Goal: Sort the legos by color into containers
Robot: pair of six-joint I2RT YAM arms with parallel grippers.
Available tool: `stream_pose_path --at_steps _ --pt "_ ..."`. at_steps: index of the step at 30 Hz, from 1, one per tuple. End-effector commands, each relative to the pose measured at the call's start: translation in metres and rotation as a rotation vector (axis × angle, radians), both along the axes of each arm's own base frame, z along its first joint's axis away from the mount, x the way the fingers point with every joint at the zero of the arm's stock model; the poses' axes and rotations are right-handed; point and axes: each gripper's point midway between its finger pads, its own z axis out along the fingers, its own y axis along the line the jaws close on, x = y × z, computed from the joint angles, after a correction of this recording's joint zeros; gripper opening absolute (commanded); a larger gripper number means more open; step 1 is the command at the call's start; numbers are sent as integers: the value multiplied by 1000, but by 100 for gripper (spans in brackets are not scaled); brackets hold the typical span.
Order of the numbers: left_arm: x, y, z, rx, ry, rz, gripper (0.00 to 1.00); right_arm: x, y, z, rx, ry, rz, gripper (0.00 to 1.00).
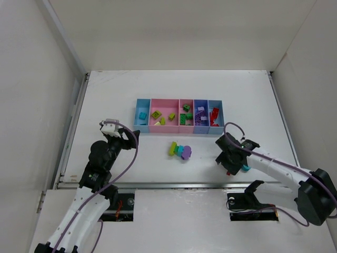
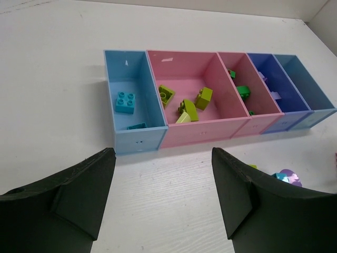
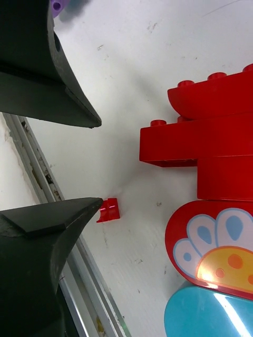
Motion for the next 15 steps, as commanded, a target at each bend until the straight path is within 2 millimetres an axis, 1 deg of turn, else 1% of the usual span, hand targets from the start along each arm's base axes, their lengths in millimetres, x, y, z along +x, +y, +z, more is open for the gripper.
stream_pose_path --at_steps 1,2,4,5,6,8,10,11,12,14,15 --pt "1 -2 16 -32 -53 -4 71 7 -1 8 -13 -33 -21 61" --pt "2 -2 14 -30 -44 -4 71 6 -1 7 -21 -24 -12 61" --pt "2 -2 14 -29 -44 -4 71 16 6 11 -13 -49 30 61" --pt "2 -2 14 -29 -44 -4 71 16 6 7 -29 -35 50 61" --pt "2 -2 11 -27 -36 -4 71 18 7 7 -30 -33 51 61" --pt "2 -2 11 -27 -35 -4 71 4 0 4 -49 28 11 60" --pt "2 -2 9 -24 -27 -4 71 2 2 7 -17 25 -66 58" --pt "2 -2 9 -24 -27 -4 71 -2 -1 6 -13 26 -93 58" --pt "3 0 9 -23 -27 5 71 -1 0 10 23 -7 -128 58" --pt "3 0 9 -23 -27 5 71 2 2 12 57 -44 -138 60" --pt "3 0 9 -23 -27 5 71 0 1 8 59 -46 -138 60"
